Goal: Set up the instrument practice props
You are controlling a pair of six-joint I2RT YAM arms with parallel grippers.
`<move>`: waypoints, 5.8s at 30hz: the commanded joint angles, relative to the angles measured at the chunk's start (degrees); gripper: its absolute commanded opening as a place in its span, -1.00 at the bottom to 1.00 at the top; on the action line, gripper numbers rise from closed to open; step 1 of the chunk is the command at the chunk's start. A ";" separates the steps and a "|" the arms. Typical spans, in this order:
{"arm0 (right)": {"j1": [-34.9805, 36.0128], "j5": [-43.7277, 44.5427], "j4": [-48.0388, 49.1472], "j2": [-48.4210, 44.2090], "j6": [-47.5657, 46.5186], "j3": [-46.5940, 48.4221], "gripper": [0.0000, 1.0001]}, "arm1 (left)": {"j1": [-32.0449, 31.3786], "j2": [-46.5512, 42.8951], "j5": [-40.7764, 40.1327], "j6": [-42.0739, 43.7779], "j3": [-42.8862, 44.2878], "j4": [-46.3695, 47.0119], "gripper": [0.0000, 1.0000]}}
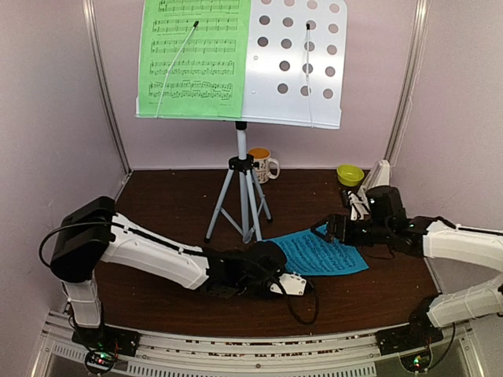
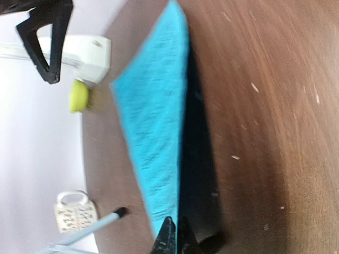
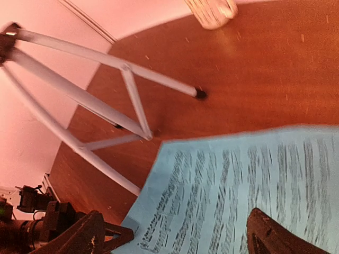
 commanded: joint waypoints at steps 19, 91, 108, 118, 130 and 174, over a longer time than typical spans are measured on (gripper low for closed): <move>1.73 -11.03 -8.97 -21.23 -16.11 3.98 0.95 | -2.30 -33.98 2.37 13.17 -21.59 23.99 -1.00; 30.35 -17.94 16.99 1.37 -9.37 21.80 -1.00 | -6.56 -66.08 34.40 2.14 -11.60 2.31 -0.95; 25.34 -0.10 -4.29 -8.57 -16.18 19.36 -1.00 | 3.93 -70.80 13.75 -22.67 -18.87 -1.19 0.52; 25.29 0.11 -11.37 -10.37 -19.67 21.55 -1.00 | 10.51 -70.64 30.59 -35.25 -24.63 -0.13 0.49; 25.26 -7.10 -16.32 -14.37 -26.57 22.94 -1.00 | 19.77 -60.16 40.72 -47.60 -28.41 13.25 0.62; 23.63 -12.62 -3.76 -15.62 -25.80 17.46 0.51 | 18.27 -52.49 54.02 -57.69 -19.12 24.36 -1.00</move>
